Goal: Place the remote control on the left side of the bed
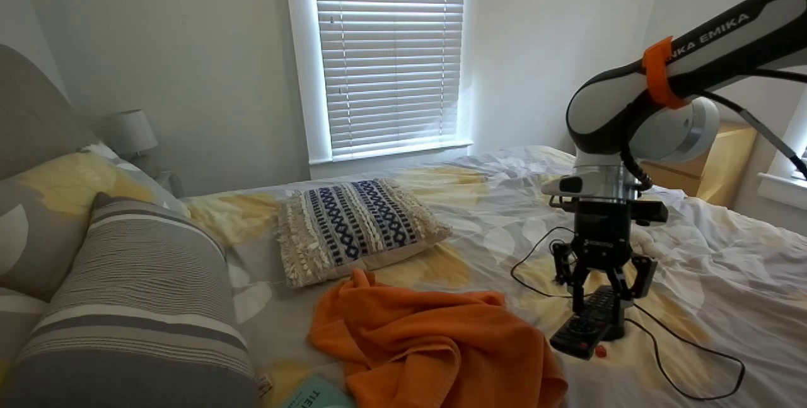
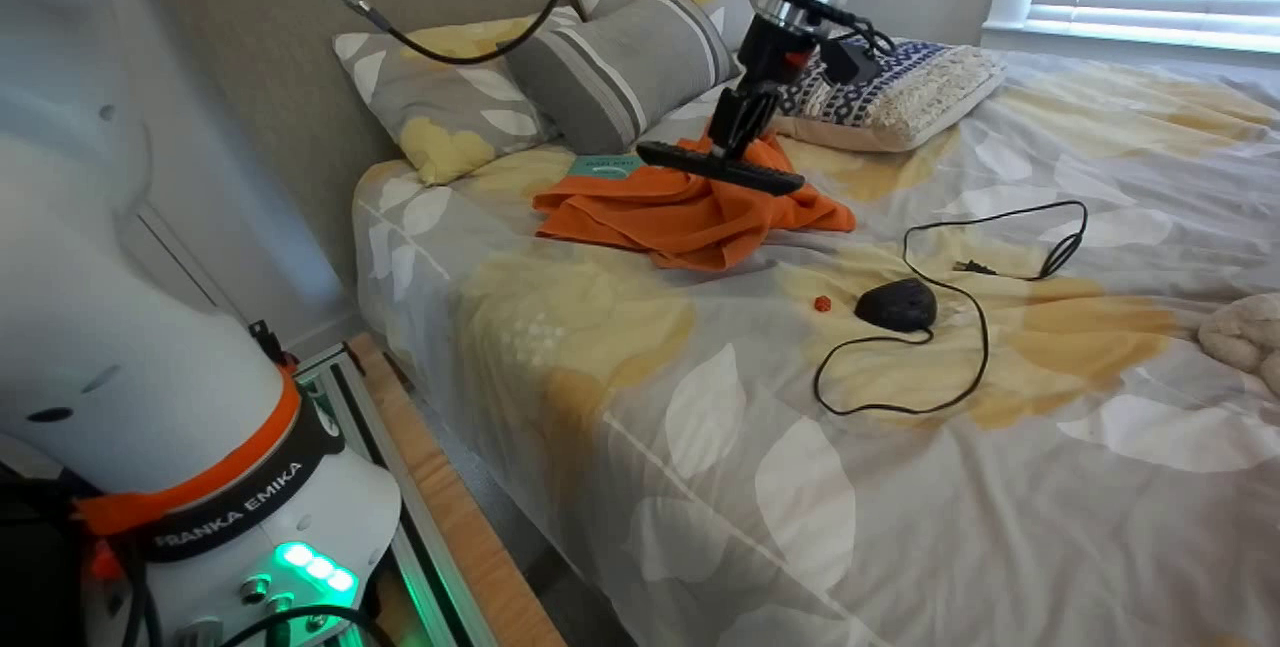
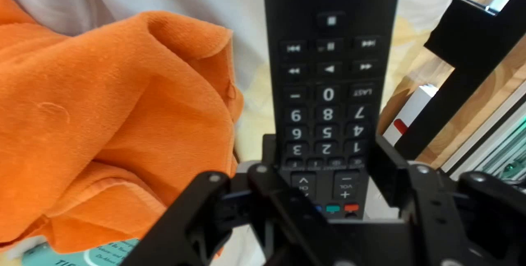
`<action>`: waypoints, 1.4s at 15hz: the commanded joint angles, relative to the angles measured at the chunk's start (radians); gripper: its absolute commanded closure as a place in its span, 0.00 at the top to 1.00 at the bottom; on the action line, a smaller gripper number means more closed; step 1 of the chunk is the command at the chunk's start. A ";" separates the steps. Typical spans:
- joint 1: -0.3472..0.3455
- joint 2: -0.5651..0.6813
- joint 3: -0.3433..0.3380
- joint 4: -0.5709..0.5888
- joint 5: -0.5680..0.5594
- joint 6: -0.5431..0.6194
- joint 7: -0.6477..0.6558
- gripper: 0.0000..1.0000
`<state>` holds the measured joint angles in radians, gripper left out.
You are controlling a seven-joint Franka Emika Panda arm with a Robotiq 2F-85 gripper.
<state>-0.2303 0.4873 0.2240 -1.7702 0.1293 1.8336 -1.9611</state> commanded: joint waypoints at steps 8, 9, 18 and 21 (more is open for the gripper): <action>0.096 -0.018 -0.052 -0.060 -0.034 0.022 -0.102 0.32; 0.114 -0.017 -0.048 -0.079 -0.048 0.046 -0.129 0.32; 0.206 0.000 -0.032 -0.265 -0.043 0.296 -0.209 0.32; 0.237 0.015 -0.051 -0.337 -0.113 0.454 -0.170 0.32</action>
<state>-0.0217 0.5034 0.1948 -2.0305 0.0701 2.1550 -2.1454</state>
